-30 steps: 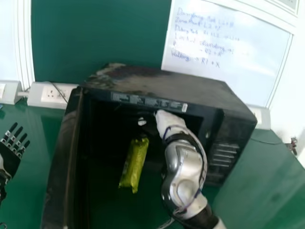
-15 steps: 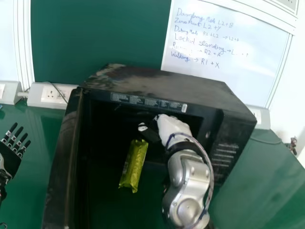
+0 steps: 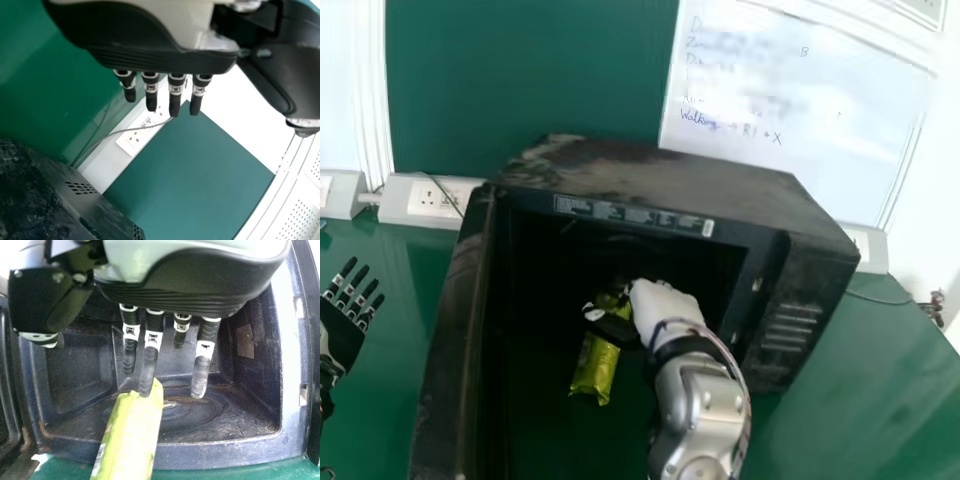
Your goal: Put biscuit inside oven
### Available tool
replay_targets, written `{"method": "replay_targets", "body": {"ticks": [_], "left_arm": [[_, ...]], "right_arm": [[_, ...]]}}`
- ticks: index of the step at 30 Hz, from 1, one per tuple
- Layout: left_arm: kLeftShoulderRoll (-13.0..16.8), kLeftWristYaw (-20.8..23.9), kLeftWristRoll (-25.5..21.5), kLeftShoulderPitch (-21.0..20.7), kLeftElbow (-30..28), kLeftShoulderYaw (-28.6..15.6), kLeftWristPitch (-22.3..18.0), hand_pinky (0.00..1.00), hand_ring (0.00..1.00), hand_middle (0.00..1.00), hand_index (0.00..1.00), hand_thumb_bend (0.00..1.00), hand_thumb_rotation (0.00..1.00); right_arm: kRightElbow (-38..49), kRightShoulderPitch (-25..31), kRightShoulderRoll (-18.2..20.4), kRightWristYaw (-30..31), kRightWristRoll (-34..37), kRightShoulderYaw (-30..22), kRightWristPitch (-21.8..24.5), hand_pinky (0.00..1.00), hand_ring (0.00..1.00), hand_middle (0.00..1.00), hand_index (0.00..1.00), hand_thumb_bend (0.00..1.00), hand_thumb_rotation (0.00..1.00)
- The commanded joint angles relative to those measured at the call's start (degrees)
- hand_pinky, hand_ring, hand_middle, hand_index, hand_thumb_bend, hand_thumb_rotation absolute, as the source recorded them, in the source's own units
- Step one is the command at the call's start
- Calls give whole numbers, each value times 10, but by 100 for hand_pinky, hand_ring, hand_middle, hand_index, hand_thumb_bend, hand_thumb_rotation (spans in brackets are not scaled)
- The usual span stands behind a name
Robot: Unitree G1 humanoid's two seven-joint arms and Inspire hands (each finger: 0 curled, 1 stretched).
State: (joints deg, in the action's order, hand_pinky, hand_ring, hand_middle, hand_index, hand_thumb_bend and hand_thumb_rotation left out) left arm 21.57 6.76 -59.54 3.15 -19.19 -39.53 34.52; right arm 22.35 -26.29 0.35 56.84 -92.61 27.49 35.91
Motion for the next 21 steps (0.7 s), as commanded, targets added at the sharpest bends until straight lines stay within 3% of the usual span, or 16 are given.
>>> {"method": "replay_targets", "body": {"ticks": [1,4,9,13,21], "left_arm": [[-2,-4,4,-5,8,5,-4,100,100,100,98,45,26],[-3,-7,3,-6,10,4,-6,100,100,100,99,45,25],[-4,-1,3,-7,8,4,-5,100,100,100,99,45,24],[-1,-6,8,-5,8,6,-6,100,100,100,99,45,25],[-3,-3,11,-8,11,6,-7,100,100,100,100,47,24]], "right_arm": [[20,12,13,14,-16,1,-15,31,37,45,74,74,33],[38,24,27,35,-36,-2,-37,20,25,37,77,73,32],[67,40,40,79,-58,-7,-80,13,20,32,72,70,28],[84,50,50,97,-63,-12,-110,16,24,37,72,71,28],[104,66,72,107,-61,-12,-132,17,25,36,61,68,27]]}}
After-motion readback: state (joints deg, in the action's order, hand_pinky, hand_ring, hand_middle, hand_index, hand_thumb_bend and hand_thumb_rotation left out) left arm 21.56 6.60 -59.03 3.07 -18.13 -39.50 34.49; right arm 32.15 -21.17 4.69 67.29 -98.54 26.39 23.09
